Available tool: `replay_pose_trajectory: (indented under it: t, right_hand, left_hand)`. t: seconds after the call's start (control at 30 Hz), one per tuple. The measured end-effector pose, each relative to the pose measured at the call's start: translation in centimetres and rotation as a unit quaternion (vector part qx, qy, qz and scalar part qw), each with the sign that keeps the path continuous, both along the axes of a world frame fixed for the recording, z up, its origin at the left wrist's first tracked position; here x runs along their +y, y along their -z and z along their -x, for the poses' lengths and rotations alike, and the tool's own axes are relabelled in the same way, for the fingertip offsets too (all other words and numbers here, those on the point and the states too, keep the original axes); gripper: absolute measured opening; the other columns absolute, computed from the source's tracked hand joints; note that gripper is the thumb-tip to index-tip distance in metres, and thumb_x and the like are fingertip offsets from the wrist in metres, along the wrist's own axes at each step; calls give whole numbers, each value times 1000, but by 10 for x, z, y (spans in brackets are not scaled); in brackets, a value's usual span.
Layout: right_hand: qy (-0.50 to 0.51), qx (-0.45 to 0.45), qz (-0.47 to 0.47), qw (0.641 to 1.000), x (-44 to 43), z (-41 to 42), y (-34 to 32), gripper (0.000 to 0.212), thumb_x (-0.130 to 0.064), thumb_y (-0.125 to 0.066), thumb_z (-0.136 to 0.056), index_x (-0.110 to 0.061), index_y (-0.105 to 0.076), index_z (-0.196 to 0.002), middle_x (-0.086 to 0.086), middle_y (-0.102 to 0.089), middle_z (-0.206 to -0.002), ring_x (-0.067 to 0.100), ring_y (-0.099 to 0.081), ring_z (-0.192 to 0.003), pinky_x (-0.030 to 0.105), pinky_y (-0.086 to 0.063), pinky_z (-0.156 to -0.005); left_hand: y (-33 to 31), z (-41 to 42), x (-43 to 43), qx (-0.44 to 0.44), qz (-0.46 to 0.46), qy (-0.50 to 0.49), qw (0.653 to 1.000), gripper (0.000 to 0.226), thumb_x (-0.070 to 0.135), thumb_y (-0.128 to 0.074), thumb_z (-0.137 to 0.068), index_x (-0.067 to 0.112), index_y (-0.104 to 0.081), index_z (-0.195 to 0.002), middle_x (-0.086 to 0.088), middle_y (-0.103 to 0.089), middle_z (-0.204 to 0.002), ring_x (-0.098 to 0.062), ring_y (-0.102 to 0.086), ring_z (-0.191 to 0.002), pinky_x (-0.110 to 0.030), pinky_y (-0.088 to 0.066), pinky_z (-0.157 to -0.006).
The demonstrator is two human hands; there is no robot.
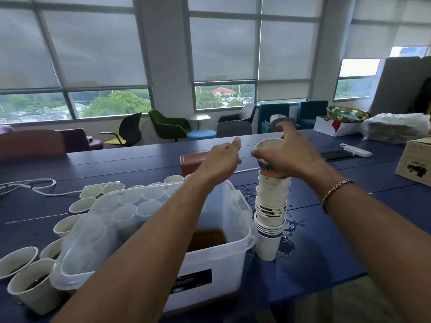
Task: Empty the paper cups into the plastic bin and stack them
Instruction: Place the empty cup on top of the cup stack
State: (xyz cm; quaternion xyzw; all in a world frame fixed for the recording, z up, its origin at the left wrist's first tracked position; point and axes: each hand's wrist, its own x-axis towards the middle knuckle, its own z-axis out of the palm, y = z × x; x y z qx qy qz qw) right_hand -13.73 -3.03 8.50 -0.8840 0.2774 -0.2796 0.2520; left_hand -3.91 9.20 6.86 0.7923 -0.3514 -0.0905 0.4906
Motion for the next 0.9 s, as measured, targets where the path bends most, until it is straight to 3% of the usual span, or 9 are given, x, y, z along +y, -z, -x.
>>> replay_pose_trajectory:
  t: [0.13,0.27,0.4,0.47,0.53,0.6,0.7,0.8,0.9]
  right_hand:
    - [-1,114,29,993,3,-17,-4,71,-56,-73,-72,-22,-48,-130,6,-55,-130,27,-56,-110,46,-51,-93]
    - [13,163,26,986,1,-20,-10,67,-67,-60,-77,-16,-58,-120,7,-61,-111,26,-60,-95,43,-55,-85]
    - [-31,387,72,919,1,-19,-10,78,-74,-34,-88,-20,-46,-142,11,-43,-149,31,-44,-132,46,-34,-110]
    - [-50,438,80,894,1,-20,-7,73,-71,-34,-91,-21,-45,-143,8,-38,-153,28,-37,-138,45,-28,-112]
    - [-53,408,102,906,2,-23,-9,72,-69,-38,-91,-18,-47,-141,9,-41,-151,29,-41,-135,45,-32,-110]
    - [-44,303,105,946,12,-31,-15,70,-65,-45,-91,-15,-47,-140,9,-44,-148,29,-46,-130,44,-38,-106]
    - [-95,173,102,975,39,-57,-19,53,-50,-51,-94,-13,-56,-131,9,-55,-136,26,-55,-117,37,-44,-95]
    - [-157,137,71,975,66,-98,-9,32,-35,-53,-95,-13,-67,-114,8,-66,-115,22,-60,-96,30,-47,-81]
    - [-187,172,37,966,76,-144,14,29,-29,-50,-95,-13,-70,-110,8,-66,-106,21,-60,-91,36,-51,-86]
  left_hand:
    - [-3,-7,3,43,-7,32,999,56,53,-26,-103,19,-47,-142,-2,-64,-129,-11,-59,-92,-33,-45,-92]
    - [-5,-3,-5,29,-20,83,996,55,52,-27,-104,17,-51,-139,-5,-60,-130,-12,-62,-93,-36,-46,-95]
    - [-3,-1,-7,12,-53,92,994,57,52,-26,-104,14,-52,-137,-10,-62,-129,-23,-60,-113,-47,-42,-107]
    - [1,-7,-3,15,-59,93,994,57,53,-27,-104,16,-49,-141,-7,-61,-132,-19,-58,-111,-47,-41,-109]
    - [2,-15,4,16,-54,80,995,57,53,-27,-104,16,-48,-142,-6,-60,-133,-16,-58,-107,-42,-42,-107]
    - [0,-28,10,10,-52,52,997,57,53,-26,-104,17,-49,-142,-3,-61,-129,-17,-58,-108,-35,-43,-97]
    - [3,-56,22,-4,-48,2,999,59,55,-27,-102,15,-57,-133,-6,-62,-128,-27,-58,-115,-44,-43,-102]
    - [12,-89,37,-16,-55,-49,997,53,46,-30,-103,6,-63,-115,-16,-64,-118,-32,-60,-109,-49,-47,-101]
    - [21,-116,55,-40,-94,-93,990,34,29,-37,-106,7,-63,-102,-12,-65,-107,-22,-58,-89,-32,-46,-74]
